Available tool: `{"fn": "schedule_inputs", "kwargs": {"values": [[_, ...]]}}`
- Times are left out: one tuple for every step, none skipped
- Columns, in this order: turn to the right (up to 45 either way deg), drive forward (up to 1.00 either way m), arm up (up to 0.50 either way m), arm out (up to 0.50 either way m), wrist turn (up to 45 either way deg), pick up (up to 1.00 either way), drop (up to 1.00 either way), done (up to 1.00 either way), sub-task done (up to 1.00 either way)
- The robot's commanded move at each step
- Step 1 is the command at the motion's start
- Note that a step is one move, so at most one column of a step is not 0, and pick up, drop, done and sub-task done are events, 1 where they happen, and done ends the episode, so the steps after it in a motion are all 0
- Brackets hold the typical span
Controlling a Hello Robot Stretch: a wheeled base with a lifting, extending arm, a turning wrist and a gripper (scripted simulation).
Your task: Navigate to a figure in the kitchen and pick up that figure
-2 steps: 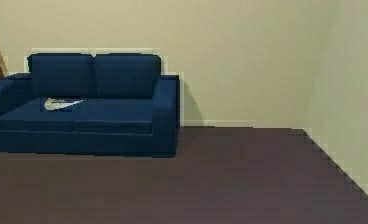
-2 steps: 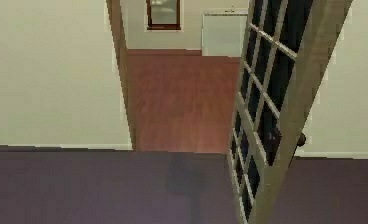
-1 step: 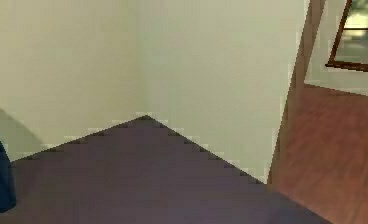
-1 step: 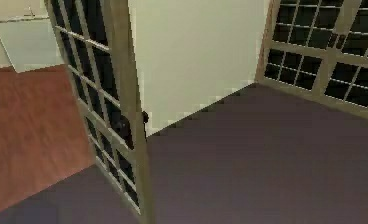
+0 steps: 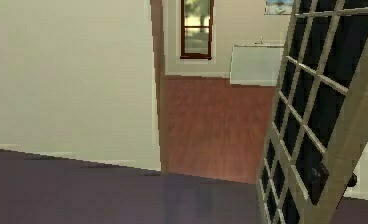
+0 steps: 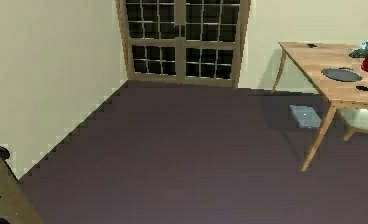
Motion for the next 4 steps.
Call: {"fn": "schedule_inputs", "kwargs": {"values": [[0.0,0.45,0.0,0.0,0.0,0.0,0.0,0.0,0.0],[0.0,0.95,0.0,0.0,0.0,0.0,0.0,0.0,0.0],[6.0,0.0,0.0,0.0,0.0,0.0,0.0,0.0,0.0],[0.0,0.6,0.0,0.0,0.0,0.0,0.0,0.0,0.0]]}}
